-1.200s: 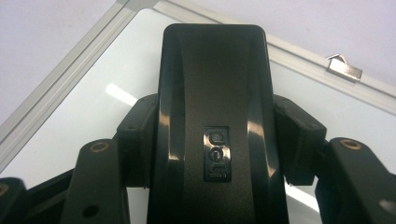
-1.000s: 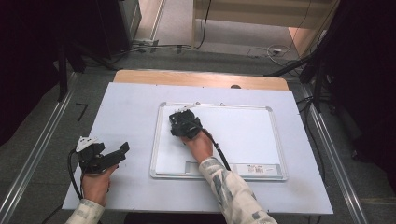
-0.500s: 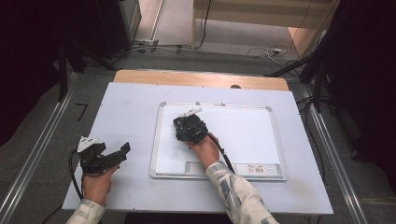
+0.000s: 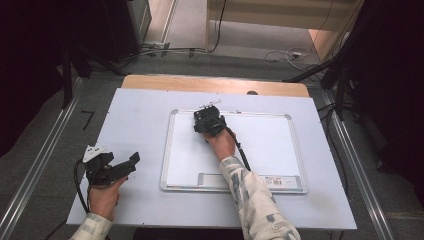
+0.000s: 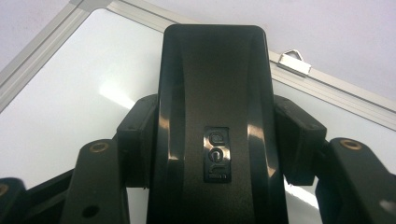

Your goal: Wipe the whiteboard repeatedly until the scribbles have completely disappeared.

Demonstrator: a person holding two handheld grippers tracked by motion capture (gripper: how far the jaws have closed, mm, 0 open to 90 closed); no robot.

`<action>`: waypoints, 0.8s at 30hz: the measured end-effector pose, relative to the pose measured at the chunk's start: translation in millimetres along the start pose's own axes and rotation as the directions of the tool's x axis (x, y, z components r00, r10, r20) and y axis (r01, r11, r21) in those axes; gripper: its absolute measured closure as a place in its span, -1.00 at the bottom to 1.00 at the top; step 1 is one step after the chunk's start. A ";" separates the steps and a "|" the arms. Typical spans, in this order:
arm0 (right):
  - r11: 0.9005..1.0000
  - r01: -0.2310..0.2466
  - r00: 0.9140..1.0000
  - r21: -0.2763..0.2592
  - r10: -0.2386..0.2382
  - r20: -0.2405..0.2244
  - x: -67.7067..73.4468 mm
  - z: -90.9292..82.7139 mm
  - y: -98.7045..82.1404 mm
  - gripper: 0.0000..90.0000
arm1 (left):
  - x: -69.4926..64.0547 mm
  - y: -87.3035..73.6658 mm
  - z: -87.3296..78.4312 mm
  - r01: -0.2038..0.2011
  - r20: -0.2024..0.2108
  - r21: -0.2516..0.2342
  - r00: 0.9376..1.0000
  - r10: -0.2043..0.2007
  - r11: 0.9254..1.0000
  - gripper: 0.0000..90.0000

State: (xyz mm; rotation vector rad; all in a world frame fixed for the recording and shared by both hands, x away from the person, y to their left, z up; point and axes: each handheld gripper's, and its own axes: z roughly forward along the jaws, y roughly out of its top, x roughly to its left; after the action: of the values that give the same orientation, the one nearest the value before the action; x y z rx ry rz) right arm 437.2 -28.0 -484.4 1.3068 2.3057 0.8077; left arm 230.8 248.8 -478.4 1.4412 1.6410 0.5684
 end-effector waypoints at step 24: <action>0.987 0.163 0.979 -0.005 -0.163 -0.125 66.0 -18.3 -21.4 -0.17 | -5.7 1.2 7.2 -0.006 0.013 0.013 1.000 0.006 1.000 -0.86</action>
State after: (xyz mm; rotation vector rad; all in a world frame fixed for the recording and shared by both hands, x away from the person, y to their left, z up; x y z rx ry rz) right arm 379.7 15.0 -486.4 1.0795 2.4752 0.8503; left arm 237.2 242.3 -479.6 1.4566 1.6329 0.5516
